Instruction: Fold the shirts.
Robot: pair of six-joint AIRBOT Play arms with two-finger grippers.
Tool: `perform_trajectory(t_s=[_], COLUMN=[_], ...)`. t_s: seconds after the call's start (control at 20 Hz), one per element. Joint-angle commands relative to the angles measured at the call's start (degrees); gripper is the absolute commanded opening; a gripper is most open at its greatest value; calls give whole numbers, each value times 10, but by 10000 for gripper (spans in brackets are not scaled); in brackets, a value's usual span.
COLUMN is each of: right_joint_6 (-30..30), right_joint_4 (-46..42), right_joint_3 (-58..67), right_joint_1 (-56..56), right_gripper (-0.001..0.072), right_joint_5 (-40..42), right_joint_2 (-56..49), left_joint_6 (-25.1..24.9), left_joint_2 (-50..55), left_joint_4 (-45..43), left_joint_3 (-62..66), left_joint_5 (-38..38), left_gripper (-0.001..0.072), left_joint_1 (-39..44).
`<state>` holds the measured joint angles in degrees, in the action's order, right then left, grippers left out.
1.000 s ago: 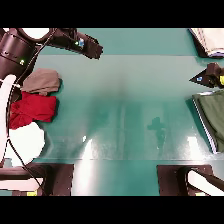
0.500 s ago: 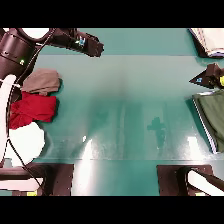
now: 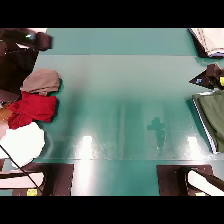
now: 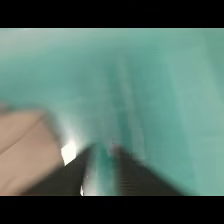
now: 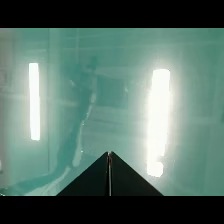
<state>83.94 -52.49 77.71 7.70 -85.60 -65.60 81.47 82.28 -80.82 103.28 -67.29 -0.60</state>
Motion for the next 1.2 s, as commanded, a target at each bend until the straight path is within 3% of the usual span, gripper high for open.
perform_trajectory(t_s=[0.0,0.2,0.6,0.65,0.7,0.75,0.95,1.15], right_joint_6=[0,0,16,16,17,17,17,17], right_joint_4=[0,0,0,0,0,0,1,0], right_joint_3=[0,0,0,0,0,0,24,134], right_joint_1=[0,0,-2,-2,-2,-2,-2,-2], right_gripper=[13,13,13,13,13,13,13,13], right_joint_5=[1,1,10,17,22,26,34,58], right_joint_2=[0,0,0,0,0,0,0,0], left_joint_6=[32,40,25,25,25,21,4,-70], left_joint_2=[-3,37,187,186,185,184,136,-3], left_joint_4=[-12,-11,18,18,18,18,41,188], left_joint_3=[-78,-188,-195,-194,-189,-176,-88,5], left_joint_5=[46,171,223,223,219,207,139,56], left_gripper=[698,701,687,470,165,33,29,30], left_joint_1=[-117,-160,-155,-155,-155,-155,-154,-154])
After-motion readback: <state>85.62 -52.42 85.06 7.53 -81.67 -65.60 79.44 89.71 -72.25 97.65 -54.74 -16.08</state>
